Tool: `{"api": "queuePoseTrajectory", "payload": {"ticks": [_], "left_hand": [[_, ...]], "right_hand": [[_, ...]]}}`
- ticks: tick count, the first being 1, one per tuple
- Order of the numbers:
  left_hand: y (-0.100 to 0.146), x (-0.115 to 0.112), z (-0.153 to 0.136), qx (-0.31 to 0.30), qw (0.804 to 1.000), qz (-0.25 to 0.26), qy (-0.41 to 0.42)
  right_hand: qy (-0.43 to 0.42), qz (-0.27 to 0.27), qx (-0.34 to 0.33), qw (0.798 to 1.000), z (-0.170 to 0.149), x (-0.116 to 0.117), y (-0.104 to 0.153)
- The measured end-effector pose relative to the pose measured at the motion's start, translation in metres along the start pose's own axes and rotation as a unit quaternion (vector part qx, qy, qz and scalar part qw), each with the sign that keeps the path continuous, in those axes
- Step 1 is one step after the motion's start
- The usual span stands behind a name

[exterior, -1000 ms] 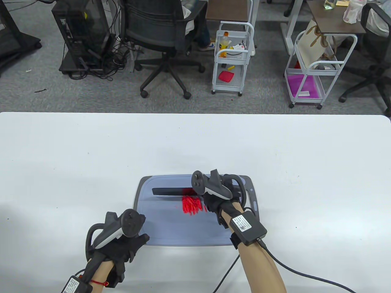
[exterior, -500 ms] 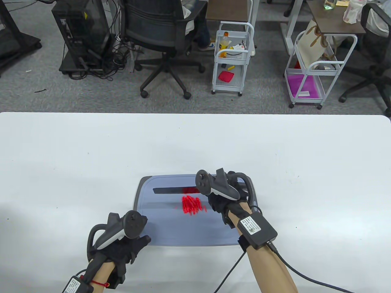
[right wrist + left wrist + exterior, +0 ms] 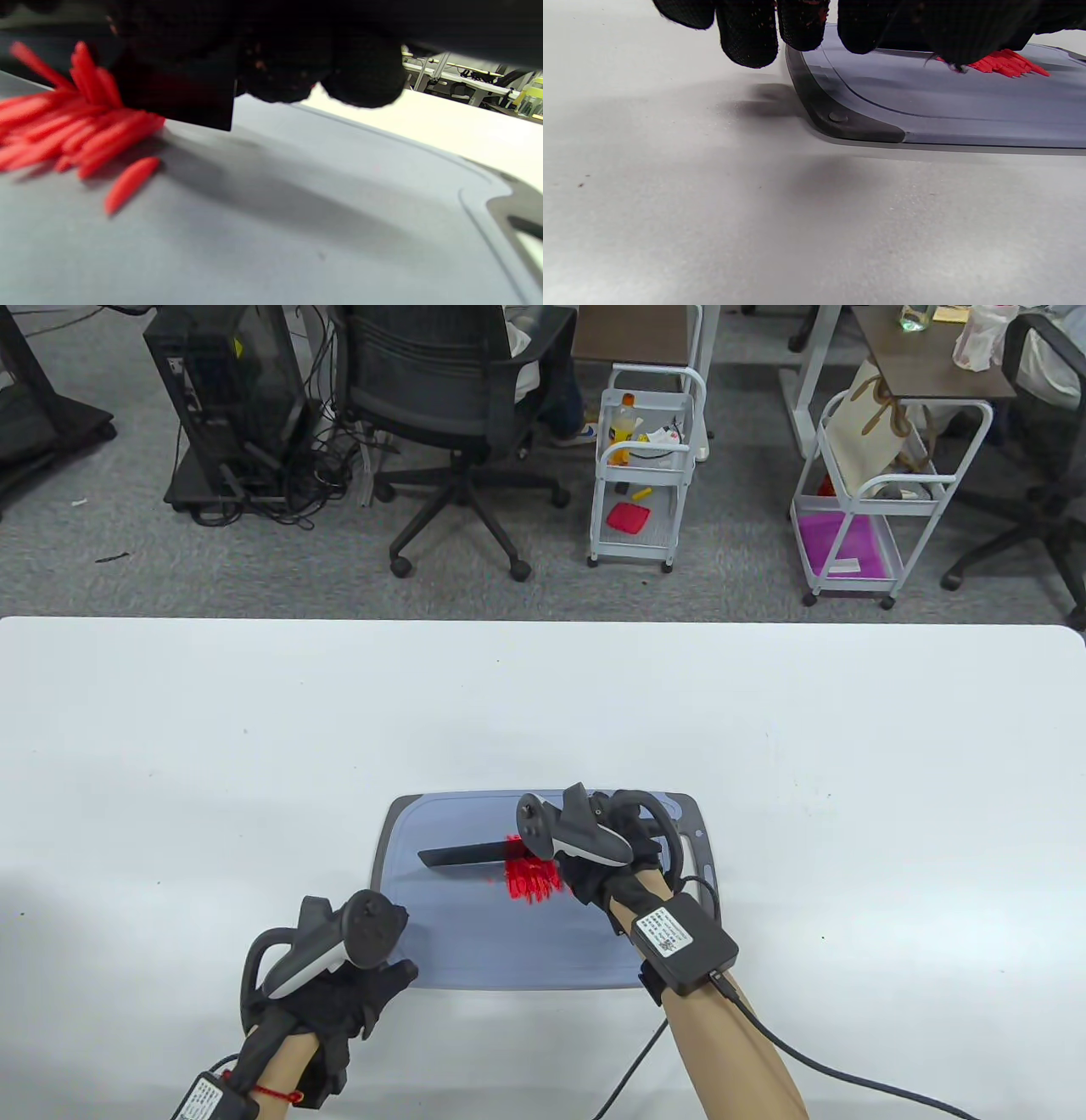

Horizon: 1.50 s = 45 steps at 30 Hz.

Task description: Chop plasticine discs into granules with repetitive downward strikes

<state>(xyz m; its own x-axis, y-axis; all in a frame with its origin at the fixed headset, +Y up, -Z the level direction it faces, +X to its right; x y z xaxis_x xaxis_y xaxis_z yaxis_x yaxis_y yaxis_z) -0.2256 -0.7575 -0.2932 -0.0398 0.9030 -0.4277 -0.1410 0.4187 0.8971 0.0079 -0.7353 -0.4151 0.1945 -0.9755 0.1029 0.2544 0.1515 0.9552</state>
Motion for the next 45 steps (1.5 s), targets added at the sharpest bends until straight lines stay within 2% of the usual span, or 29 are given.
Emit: {"api": "queuePoseTrajectory", "payload": {"ticks": [3, 4, 5, 7, 9, 13, 15, 17, 24, 33, 36, 38, 40, 42, 45], "left_hand": [[0.001, 0.001, 0.001, -0.003, 1.0, 0.002, 0.002], [0.001, 0.001, 0.001, -0.003, 1.0, 0.004, 0.002], [0.001, 0.001, 0.0, -0.003, 1.0, 0.005, 0.002], [0.002, 0.001, -0.002, 0.0, 1.0, 0.005, 0.005], [0.002, 0.001, -0.002, 0.001, 1.0, 0.003, 0.005], [-0.002, -0.002, 0.001, -0.003, 1.0, -0.007, -0.003], [-0.002, -0.004, 0.003, -0.005, 1.0, -0.008, -0.005], [-0.002, -0.004, 0.004, -0.006, 1.0, -0.008, -0.006], [-0.001, -0.003, 0.001, -0.004, 1.0, -0.004, -0.003], [-0.001, -0.002, 0.002, -0.003, 1.0, -0.004, -0.003], [-0.001, -0.003, 0.003, -0.005, 1.0, -0.004, -0.007], [-0.002, -0.004, 0.004, -0.006, 1.0, -0.007, -0.006], [-0.002, -0.004, 0.005, -0.007, 1.0, -0.009, -0.006], [-0.001, -0.003, 0.004, -0.005, 1.0, -0.008, -0.005], [-0.001, -0.003, 0.004, -0.004, 1.0, -0.007, -0.004]], "right_hand": [[-0.077, -0.038, -0.006, 0.996, -0.006, 0.008, 0.006], [-0.06, -0.038, -0.004, 0.997, -0.005, 0.008, 0.007], [-0.014, -0.017, 0.003, 1.0, -0.008, 0.007, 0.006], [-0.014, 0.023, 0.023, 0.999, -0.018, 0.007, 0.005], [-0.006, 0.038, 0.037, 0.999, -0.028, 0.006, 0.007], [0.005, -0.022, 0.033, 0.999, -0.03, -0.016, 0.013], [-0.05, -0.026, 0.024, 0.998, -0.03, -0.026, 0.013], [-0.037, -0.022, 0.017, 0.999, -0.023, -0.03, 0.012], [-0.005, 0.008, -0.005, 1.0, -0.007, -0.014, 0.009], [0.015, 0.014, -0.003, 1.0, 0.002, -0.005, 0.006], [0.01, 0.023, 0.003, 1.0, 0.002, 0.004, 0.003], [-0.01, 0.008, -0.003, 1.0, -0.002, 0.007, 0.007], [0.003, 0.007, 0.001, 1.0, -0.003, 0.007, 0.01], [-0.002, 0.036, 0.016, 0.999, -0.013, 0.01, 0.01], [-0.005, 0.016, 0.02, 1.0, -0.013, 0.01, 0.013]]}}
Point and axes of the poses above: the tracker on the back of each hand, its own z axis roughly to the thumb side, its own y axis roughly from the fingertips to the wrist, x = y × z, the point moved 4 cm from there along -y, roughly from the wrist to the fingertips, and after that the axes turned 1 degree about z, right-handed, at the moved point
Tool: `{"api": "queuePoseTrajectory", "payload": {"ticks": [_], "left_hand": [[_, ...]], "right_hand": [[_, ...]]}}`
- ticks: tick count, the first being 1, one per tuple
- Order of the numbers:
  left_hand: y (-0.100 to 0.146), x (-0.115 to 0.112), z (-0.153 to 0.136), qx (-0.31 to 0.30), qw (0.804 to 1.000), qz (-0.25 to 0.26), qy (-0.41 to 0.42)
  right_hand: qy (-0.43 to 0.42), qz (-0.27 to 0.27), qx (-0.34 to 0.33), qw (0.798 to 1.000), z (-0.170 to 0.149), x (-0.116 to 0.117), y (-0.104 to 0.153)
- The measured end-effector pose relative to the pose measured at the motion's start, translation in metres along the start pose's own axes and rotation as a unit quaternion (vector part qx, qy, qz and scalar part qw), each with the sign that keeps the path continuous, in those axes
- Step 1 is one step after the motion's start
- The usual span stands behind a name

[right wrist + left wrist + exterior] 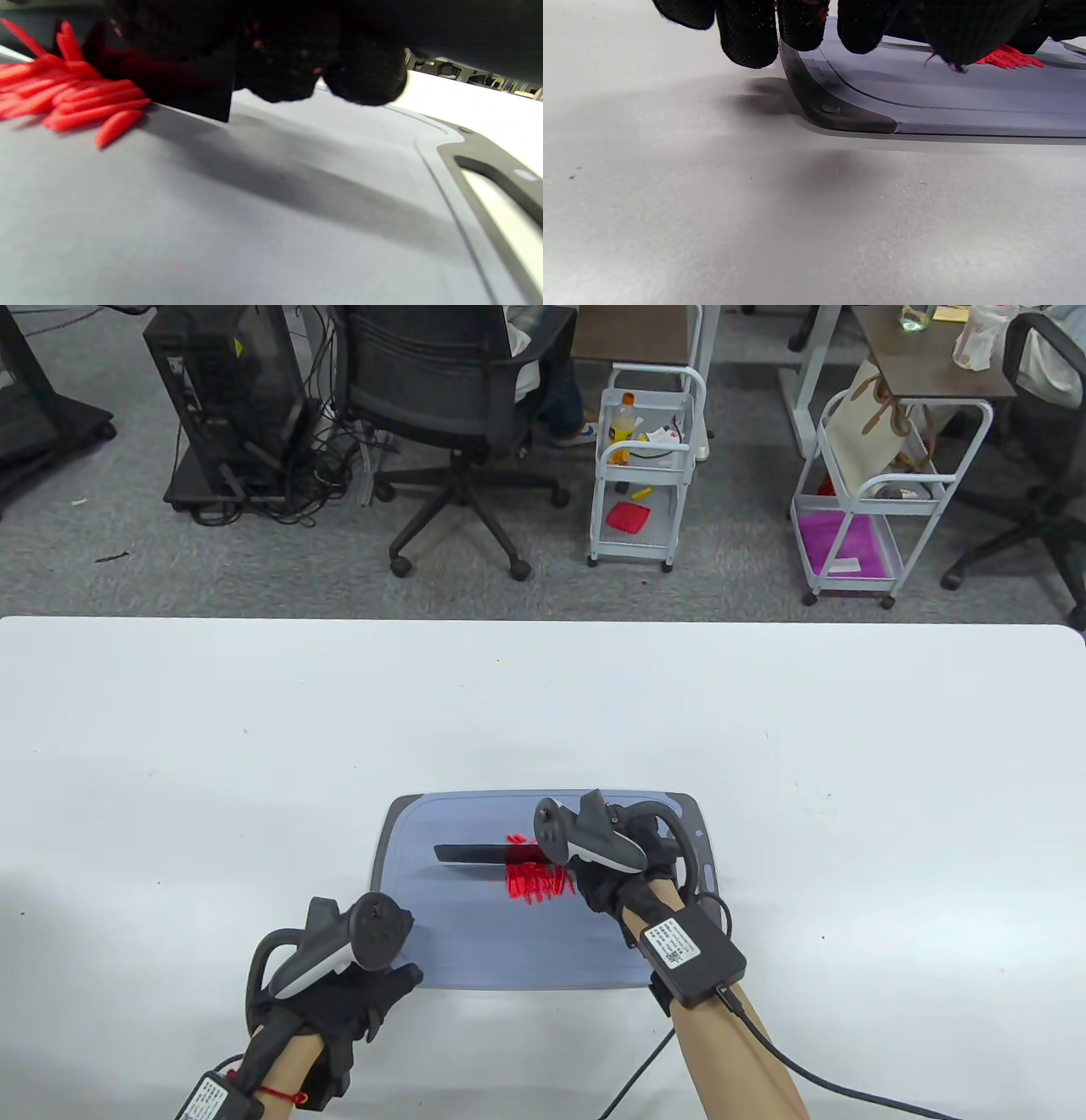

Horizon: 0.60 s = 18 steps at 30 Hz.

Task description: Chop plasticine discs into granules with repetitive downward strikes

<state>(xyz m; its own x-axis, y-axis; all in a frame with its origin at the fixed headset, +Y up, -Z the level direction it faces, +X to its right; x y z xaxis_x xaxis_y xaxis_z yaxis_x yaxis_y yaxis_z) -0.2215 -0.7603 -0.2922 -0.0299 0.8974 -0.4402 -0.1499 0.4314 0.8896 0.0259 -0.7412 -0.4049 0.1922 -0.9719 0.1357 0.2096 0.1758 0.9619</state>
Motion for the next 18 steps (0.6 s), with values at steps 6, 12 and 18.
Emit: {"api": "queuePoseTrajectory", "payload": {"ticks": [6, 12, 18], "left_hand": [[-0.001, 0.0, 0.0, 0.0, 1.0, 0.0, -0.002], [0.0, 0.002, 0.0, 0.001, 1.0, 0.005, 0.002], [-0.001, -0.002, 0.002, 0.0, 1.0, -0.006, -0.003]], "right_hand": [[-0.009, -0.031, -0.035, 0.999, 0.019, -0.007, -0.003], [-0.023, -0.047, -0.031, 0.998, 0.009, -0.034, 0.009], [-0.008, -0.025, -0.029, 0.999, 0.011, -0.023, 0.01]]}}
Point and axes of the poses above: the tracker on the back of each hand, its own z axis roughly to the thumb side, its own y axis roughly from the fingertips to the wrist, x = y × z, the point moved 4 cm from there along -y, roughly from the wrist to the fingertips, and after that the axes turned 1 degree about z, right-handed, at the moved point
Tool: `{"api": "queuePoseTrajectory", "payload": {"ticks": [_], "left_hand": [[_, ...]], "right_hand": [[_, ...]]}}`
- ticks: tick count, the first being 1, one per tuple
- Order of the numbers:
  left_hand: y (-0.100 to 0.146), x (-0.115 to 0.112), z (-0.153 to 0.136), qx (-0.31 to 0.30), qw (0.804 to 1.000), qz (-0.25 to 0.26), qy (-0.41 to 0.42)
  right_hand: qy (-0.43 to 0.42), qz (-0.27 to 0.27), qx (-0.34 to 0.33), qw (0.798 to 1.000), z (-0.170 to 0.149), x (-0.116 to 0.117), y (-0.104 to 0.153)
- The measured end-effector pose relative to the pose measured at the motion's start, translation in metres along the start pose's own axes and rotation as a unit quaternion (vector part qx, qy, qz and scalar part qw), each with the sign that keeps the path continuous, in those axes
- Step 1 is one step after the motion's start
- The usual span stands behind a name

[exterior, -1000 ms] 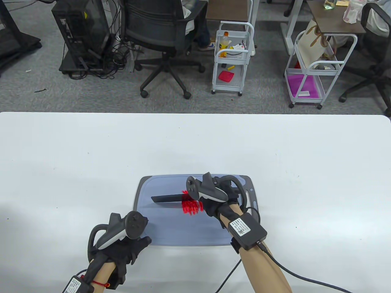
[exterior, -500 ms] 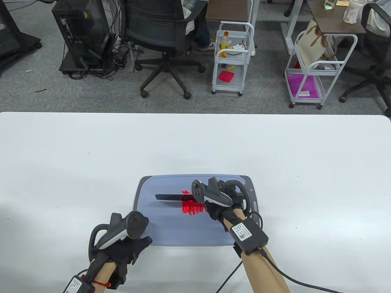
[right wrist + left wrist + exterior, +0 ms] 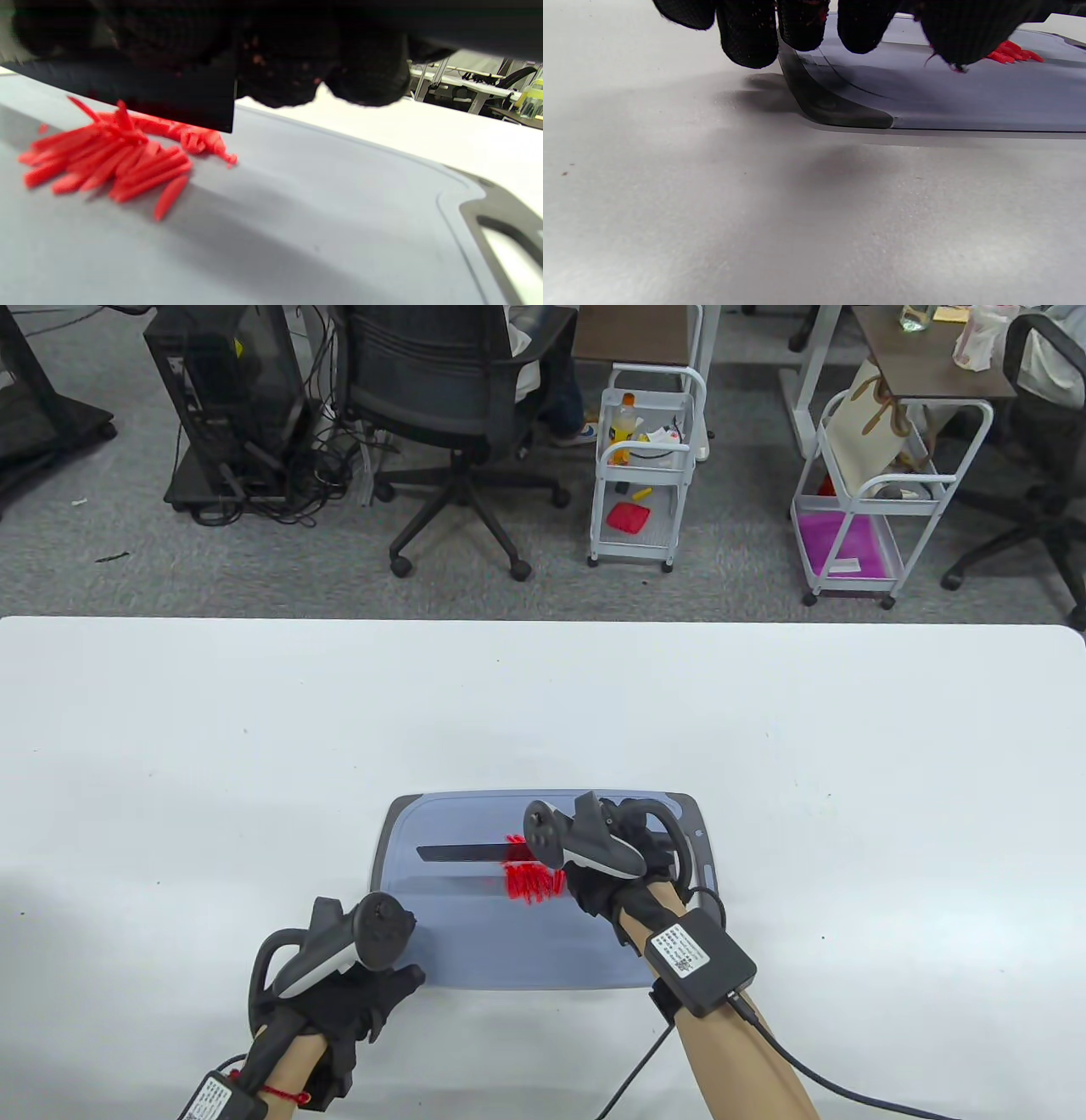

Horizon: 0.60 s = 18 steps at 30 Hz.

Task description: Chop plasticine discs into granules with repetitive downward strikes

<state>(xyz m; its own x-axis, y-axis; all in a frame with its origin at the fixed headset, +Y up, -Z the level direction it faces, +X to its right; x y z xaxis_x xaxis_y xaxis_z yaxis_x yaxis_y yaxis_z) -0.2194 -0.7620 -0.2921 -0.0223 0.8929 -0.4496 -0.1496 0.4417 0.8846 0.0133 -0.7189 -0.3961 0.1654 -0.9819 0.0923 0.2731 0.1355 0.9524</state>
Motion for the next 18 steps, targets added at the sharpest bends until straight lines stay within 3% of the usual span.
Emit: {"api": "queuePoseTrajectory", "payload": {"ticks": [12, 15, 18], "left_hand": [[0.0, 0.001, 0.0, -0.001, 1.0, -0.001, 0.002], [0.0, 0.002, 0.001, -0.003, 1.0, 0.002, 0.0], [0.001, 0.002, 0.0, -0.003, 1.0, 0.002, 0.002]], "right_hand": [[-0.005, 0.015, 0.01, 1.0, 0.008, 0.02, -0.006], [-0.014, -0.005, 0.007, 1.0, 0.014, 0.02, -0.007], [0.01, 0.022, 0.009, 1.0, 0.013, 0.019, -0.008]]}}
Point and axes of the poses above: the tracker on the back of each hand, its own z axis roughly to the thumb side, its own y axis roughly from the fingertips to the wrist, x = y × z, the point moved 4 cm from there along -y, roughly from the wrist to the fingertips, and after that the axes turned 1 degree about z, right-handed, at the moved point
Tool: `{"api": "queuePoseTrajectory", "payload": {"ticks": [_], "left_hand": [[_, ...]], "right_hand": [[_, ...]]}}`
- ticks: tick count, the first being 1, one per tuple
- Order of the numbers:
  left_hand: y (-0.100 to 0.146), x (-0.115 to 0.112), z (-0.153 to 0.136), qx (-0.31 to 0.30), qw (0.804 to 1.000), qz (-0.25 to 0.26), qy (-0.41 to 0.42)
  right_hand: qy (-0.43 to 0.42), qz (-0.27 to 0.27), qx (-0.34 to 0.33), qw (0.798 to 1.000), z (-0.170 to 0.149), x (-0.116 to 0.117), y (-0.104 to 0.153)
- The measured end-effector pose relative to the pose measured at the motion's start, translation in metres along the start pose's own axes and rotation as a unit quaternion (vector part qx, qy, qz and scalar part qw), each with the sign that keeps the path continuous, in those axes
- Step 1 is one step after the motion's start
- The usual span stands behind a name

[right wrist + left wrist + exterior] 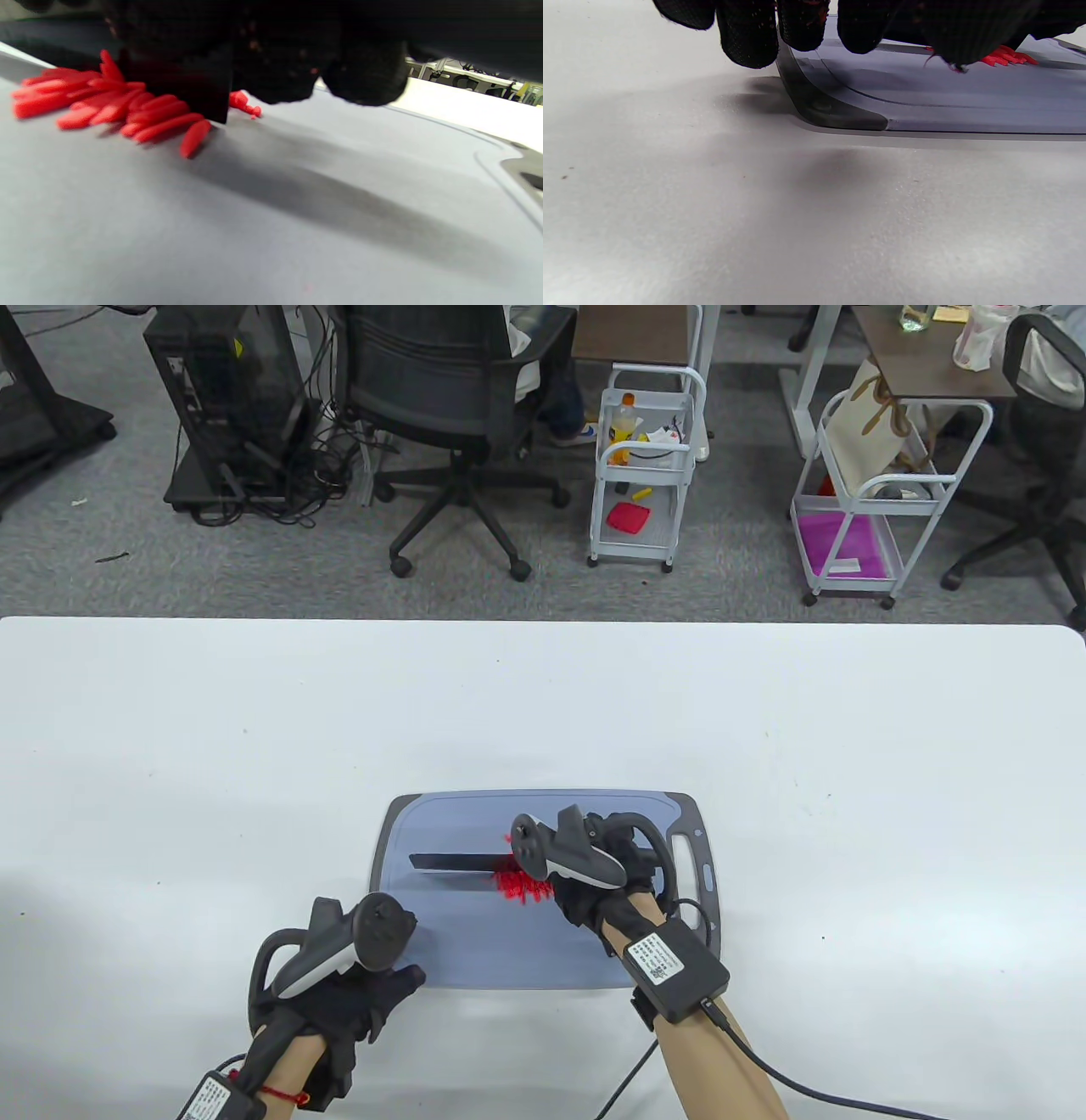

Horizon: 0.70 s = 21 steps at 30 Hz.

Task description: Chop plasticine discs into granules with repetitive downward strikes

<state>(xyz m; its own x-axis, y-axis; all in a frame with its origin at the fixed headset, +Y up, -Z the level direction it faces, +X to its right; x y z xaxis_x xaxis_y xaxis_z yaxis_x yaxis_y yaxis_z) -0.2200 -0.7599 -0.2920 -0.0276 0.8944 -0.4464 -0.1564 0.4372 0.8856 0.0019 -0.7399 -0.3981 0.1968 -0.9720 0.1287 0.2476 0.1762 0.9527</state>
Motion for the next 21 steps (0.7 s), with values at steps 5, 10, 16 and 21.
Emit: {"api": "queuePoseTrajectory", "payload": {"ticks": [5, 10, 16, 21], "left_hand": [[0.001, 0.003, -0.001, 0.001, 1.0, 0.007, 0.0], [0.002, 0.002, 0.003, -0.003, 1.0, 0.005, -0.003], [0.003, 0.005, -0.004, 0.003, 1.0, 0.012, 0.005], [0.003, 0.004, 0.0, 0.001, 1.0, 0.009, 0.004]], "right_hand": [[-0.013, -0.016, -0.001, 1.0, -0.001, 0.003, 0.001], [-0.03, -0.015, -0.015, 0.999, 0.01, 0.0, -0.005], [-0.051, -0.037, -0.002, 0.998, -0.016, -0.018, 0.007], [-0.038, 0.001, 0.01, 0.999, -0.036, -0.014, 0.016]]}}
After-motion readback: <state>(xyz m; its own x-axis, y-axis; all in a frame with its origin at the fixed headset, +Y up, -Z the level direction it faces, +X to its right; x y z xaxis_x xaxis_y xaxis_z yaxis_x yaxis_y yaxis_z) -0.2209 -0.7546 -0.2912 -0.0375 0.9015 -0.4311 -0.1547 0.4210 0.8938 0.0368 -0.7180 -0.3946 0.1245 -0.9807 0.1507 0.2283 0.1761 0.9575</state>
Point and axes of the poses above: the tracker on the back of each hand, its own z axis roughly to the thumb side, its own y axis roughly from the fingertips to the wrist, x = y × z, the point moved 4 cm from there along -y, roughly from the wrist to the fingertips, and after that the axes turned 1 degree about z, right-handed, at the moved point
